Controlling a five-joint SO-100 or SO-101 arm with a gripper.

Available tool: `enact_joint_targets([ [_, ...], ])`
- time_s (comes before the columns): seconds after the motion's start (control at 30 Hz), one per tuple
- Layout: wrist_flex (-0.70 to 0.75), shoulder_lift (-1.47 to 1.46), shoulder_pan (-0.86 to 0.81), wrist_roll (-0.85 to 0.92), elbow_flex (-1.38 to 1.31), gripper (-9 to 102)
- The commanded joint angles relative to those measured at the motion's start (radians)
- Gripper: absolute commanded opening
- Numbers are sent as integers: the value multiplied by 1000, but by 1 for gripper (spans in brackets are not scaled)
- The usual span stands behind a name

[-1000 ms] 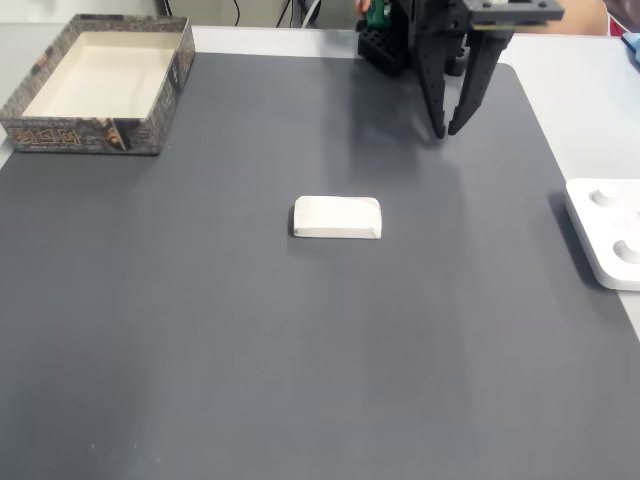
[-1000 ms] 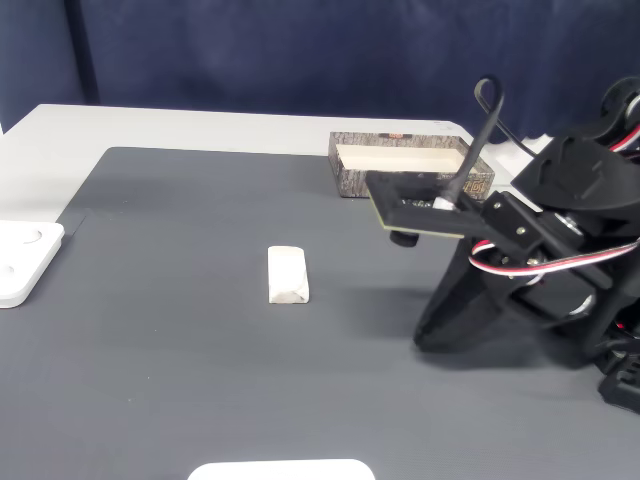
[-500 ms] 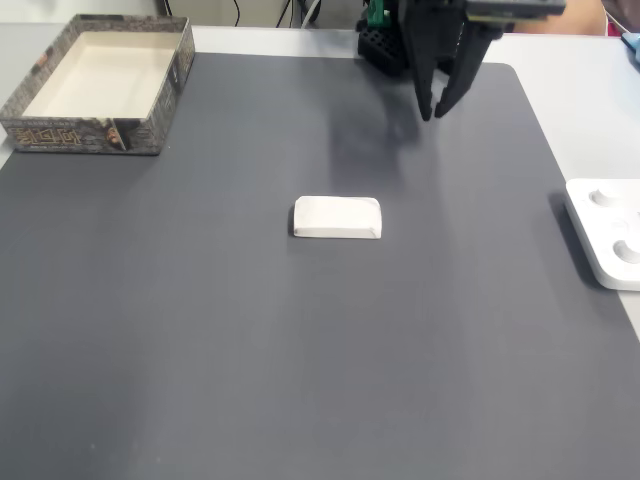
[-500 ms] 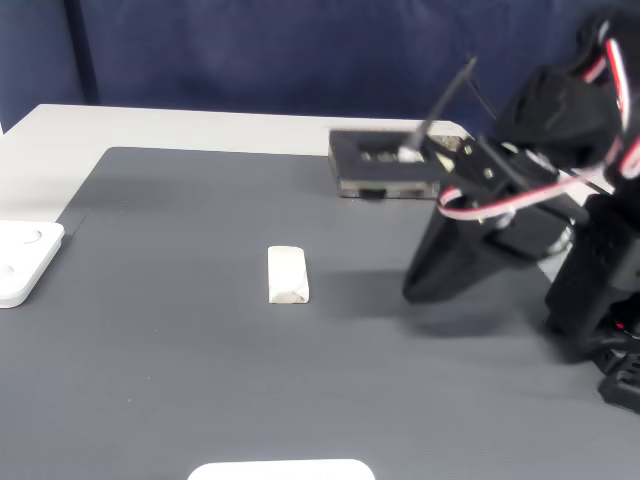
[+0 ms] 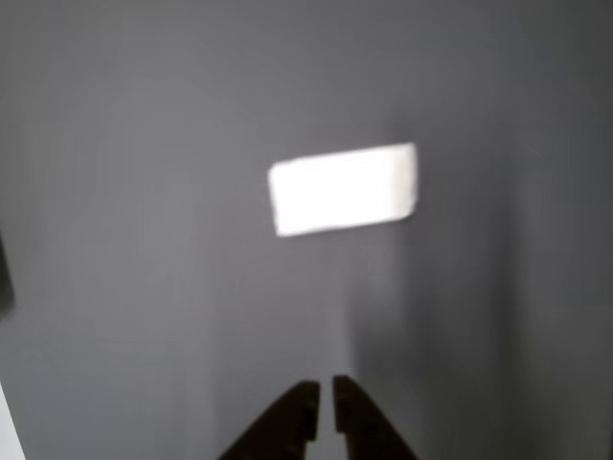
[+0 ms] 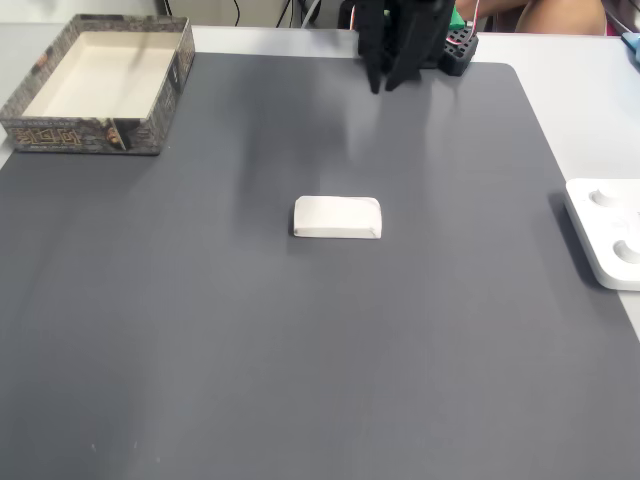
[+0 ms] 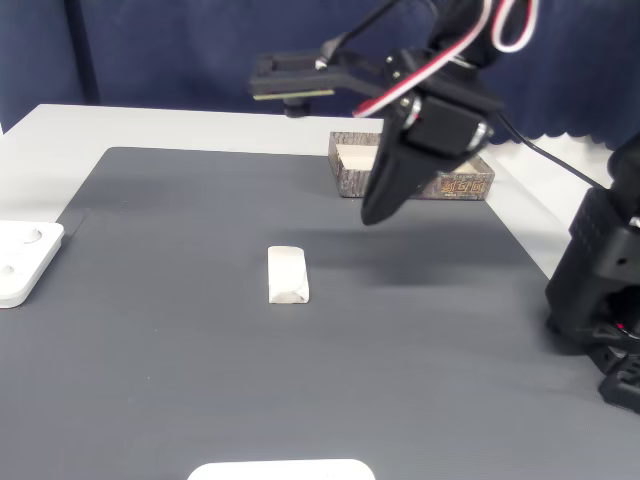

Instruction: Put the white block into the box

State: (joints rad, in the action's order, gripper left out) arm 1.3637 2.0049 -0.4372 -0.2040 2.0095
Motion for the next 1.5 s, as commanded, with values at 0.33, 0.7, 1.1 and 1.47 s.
enact_joint_targets([
  [0.33,46,-382,3,31,-393,-2],
  [0.7,69,-557,-29,-28,-520,-2],
  [1.1,74,-676,-15,-69,-657,-2],
  [1.47,74,-673,-15,-276,-653,-2],
])
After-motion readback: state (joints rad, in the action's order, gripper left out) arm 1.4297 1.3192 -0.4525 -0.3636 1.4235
